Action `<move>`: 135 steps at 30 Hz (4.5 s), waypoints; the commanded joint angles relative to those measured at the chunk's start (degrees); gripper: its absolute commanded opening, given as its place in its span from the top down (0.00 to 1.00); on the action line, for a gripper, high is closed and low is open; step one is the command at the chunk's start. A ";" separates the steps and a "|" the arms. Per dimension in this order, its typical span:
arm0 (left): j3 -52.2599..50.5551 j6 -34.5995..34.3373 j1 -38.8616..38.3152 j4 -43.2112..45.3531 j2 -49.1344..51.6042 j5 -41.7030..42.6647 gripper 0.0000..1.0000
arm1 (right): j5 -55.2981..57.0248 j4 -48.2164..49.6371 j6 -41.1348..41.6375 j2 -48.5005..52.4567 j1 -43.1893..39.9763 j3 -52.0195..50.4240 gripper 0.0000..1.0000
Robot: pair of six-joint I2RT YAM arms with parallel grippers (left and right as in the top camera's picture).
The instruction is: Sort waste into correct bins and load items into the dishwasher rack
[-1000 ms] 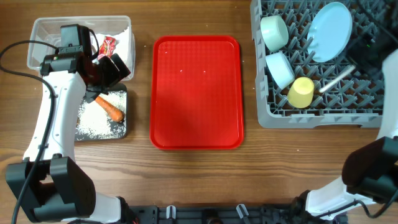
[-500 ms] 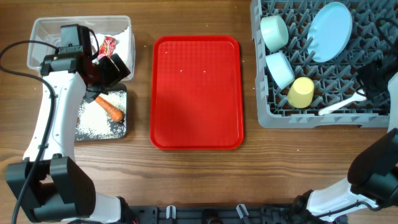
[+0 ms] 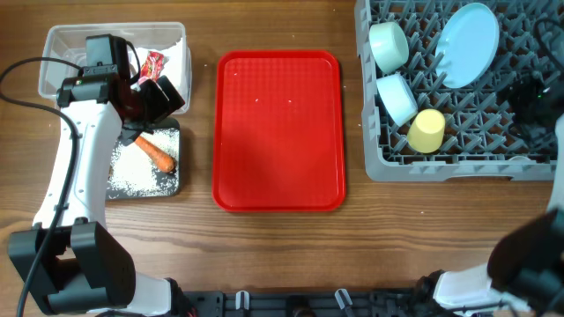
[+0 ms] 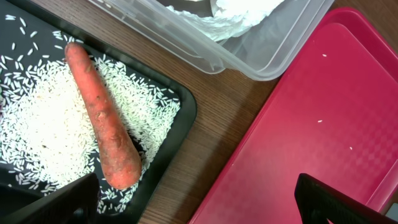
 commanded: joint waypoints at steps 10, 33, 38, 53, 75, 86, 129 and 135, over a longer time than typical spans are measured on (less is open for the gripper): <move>0.15 -0.55 0.11 0.11 -0.07 -0.52 0.00 | -13.84 -16.76 -23.58 -34.27 14.91 2.21 0.00; 0.15 -0.55 0.11 0.11 -0.07 -0.52 0.00 | -13.00 -2.56 -24.72 -50.49 16.74 -11.39 0.01; 0.15 -0.55 0.11 0.11 -0.07 -0.55 0.00 | -15.52 20.02 -25.94 -56.59 18.29 -28.76 0.00; 0.15 -0.55 0.11 0.11 -0.07 -0.55 0.00 | 0.26 44.09 -17.86 -90.53 24.26 -73.16 0.00; 0.15 -0.55 0.11 0.11 -0.07 -0.52 0.00 | 1.73 53.33 -16.37 -94.31 24.81 -83.54 0.00; 0.15 -0.55 0.11 0.11 -0.07 -0.52 0.00 | 1.73 53.33 -16.37 -93.98 24.81 -83.54 0.00; -47.87 20.52 0.22 44.87 -45.97 12.41 0.00 | 1.73 53.33 -16.35 -93.98 24.81 -83.54 0.00; -62.64 20.52 0.22 54.99 -57.33 12.41 0.00 | 1.73 53.33 -16.37 -93.98 24.81 -83.54 0.00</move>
